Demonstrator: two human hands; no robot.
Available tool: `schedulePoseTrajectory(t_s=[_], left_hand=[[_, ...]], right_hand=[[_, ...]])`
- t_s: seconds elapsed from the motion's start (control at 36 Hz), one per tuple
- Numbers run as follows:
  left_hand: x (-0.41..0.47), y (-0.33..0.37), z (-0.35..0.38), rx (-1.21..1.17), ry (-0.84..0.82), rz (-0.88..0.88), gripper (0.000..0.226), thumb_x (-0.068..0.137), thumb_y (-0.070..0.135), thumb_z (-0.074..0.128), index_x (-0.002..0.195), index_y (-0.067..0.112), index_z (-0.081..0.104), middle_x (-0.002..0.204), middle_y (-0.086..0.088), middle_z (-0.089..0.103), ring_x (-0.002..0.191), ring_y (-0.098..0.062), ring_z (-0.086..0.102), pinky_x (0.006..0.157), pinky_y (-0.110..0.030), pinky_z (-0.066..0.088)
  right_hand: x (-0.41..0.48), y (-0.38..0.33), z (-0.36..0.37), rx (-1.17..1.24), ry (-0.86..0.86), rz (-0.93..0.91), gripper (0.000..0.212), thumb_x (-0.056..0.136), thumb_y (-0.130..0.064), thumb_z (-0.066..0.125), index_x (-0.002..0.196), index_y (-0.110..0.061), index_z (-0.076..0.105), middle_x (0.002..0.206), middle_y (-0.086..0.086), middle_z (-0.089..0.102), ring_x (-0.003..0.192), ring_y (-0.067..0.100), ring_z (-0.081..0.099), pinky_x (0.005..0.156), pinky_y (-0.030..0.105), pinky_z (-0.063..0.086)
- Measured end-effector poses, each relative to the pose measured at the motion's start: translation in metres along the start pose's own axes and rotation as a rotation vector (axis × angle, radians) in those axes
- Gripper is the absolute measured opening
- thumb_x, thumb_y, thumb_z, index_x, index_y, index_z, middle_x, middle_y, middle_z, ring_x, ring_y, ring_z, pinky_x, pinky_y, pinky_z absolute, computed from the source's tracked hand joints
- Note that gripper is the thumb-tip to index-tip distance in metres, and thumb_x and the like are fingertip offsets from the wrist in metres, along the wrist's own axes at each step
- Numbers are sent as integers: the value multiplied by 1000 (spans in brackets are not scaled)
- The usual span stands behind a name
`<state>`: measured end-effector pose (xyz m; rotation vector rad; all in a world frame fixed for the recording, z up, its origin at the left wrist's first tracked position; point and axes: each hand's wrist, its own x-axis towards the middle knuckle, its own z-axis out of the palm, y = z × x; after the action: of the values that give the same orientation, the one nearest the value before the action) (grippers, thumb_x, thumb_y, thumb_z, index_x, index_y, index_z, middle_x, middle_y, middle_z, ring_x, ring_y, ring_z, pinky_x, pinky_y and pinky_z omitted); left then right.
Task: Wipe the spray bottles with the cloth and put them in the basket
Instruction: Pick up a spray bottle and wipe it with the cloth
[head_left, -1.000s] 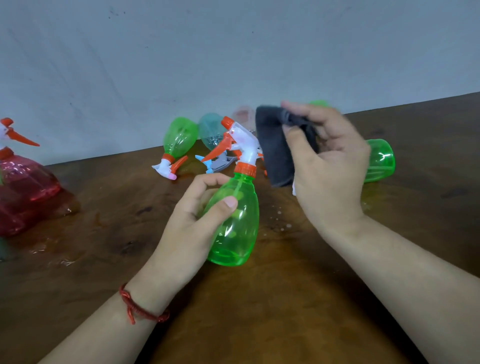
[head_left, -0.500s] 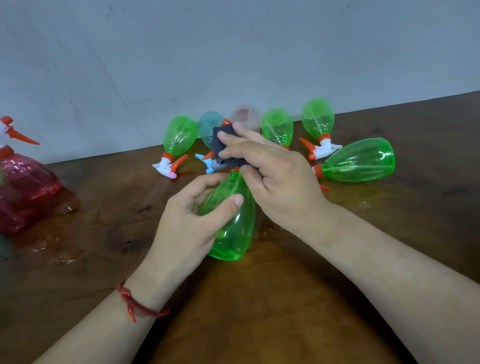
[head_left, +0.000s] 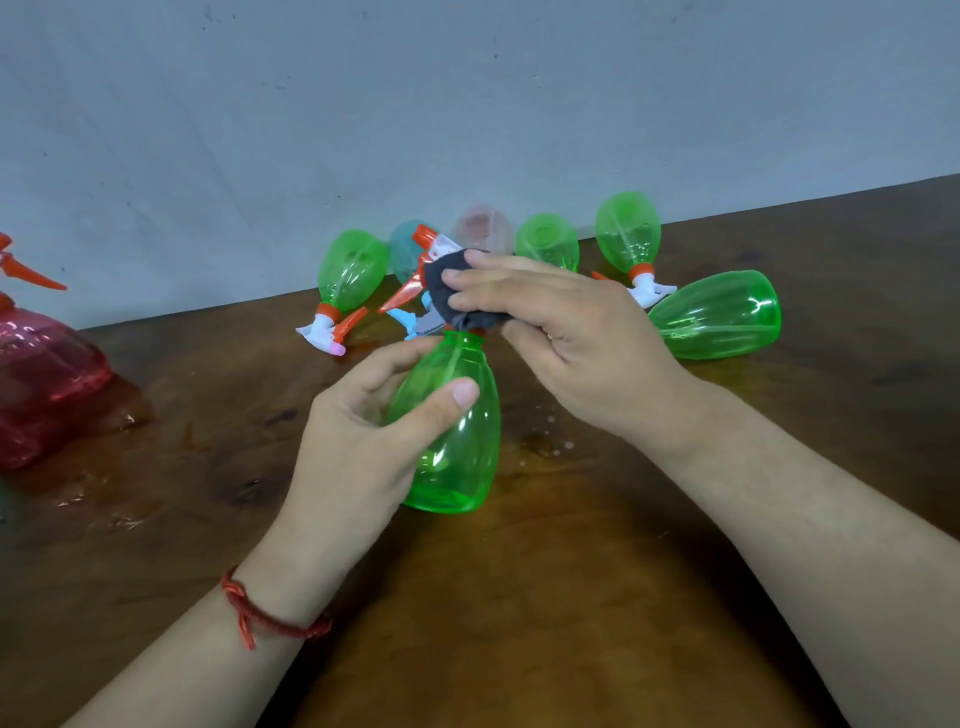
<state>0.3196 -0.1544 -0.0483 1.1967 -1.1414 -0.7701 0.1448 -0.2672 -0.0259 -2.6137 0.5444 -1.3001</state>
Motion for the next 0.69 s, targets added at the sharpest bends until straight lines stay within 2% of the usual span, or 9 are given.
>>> schedulePoseTrajectory(t_s=[0.17, 0.25, 0.33, 0.44, 0.56, 0.64, 0.69], left_hand=[[2, 0, -7, 4, 20, -7, 43, 86, 26, 80, 128, 17, 76, 117, -2, 81, 106, -21, 78, 88, -31, 61], [2, -1, -7, 21, 24, 10, 44, 85, 28, 81, 127, 20, 75, 117, 1, 81, 108, -17, 78, 89, -29, 61], [1, -1, -5, 51, 0, 23, 48, 82, 27, 81, 129, 21, 73, 119, 6, 81, 113, -11, 76, 93, -24, 60], [2, 0, -6, 67, -31, 46, 50, 82, 30, 83, 130, 23, 72, 123, 10, 79, 118, -8, 73, 97, -23, 58], [0, -1, -1, 135, -101, 45, 43, 81, 25, 83, 122, 27, 73, 115, 17, 80, 111, 0, 74, 92, -14, 55], [-1, -6, -3, 228, -105, 60, 42, 81, 27, 88, 121, 23, 76, 114, 8, 82, 110, -11, 77, 96, -31, 59], [-1, -8, -6, 223, -90, 58, 39, 80, 28, 89, 116, 21, 78, 111, 6, 82, 106, -13, 78, 95, -35, 60]], right_hand=[[-1, 1, -1, -120, 51, 9, 40, 98, 6, 56, 131, -8, 74, 141, 2, 68, 135, 20, 61, 119, 33, 44], [-2, -4, 3, -146, 19, -68, 37, 102, 2, 53, 132, -9, 73, 142, 3, 67, 139, 23, 58, 117, 37, 46], [-3, -8, 10, -130, -21, -137, 37, 100, 7, 58, 131, -7, 73, 142, 4, 67, 143, 26, 54, 115, 41, 48], [-2, -14, 12, -50, 18, -94, 40, 102, 8, 53, 136, -5, 69, 146, 5, 64, 147, 24, 50, 120, 40, 44], [1, -22, 14, 31, 99, -7, 42, 100, 11, 52, 135, -4, 70, 145, 6, 65, 145, 23, 53, 119, 44, 44], [2, -25, 17, 60, -17, -103, 39, 101, 12, 53, 133, -3, 71, 142, 8, 67, 143, 26, 55, 116, 45, 47], [2, -25, 17, 59, -72, -163, 36, 102, 12, 55, 132, 0, 70, 140, 11, 68, 142, 29, 56, 115, 45, 48]])
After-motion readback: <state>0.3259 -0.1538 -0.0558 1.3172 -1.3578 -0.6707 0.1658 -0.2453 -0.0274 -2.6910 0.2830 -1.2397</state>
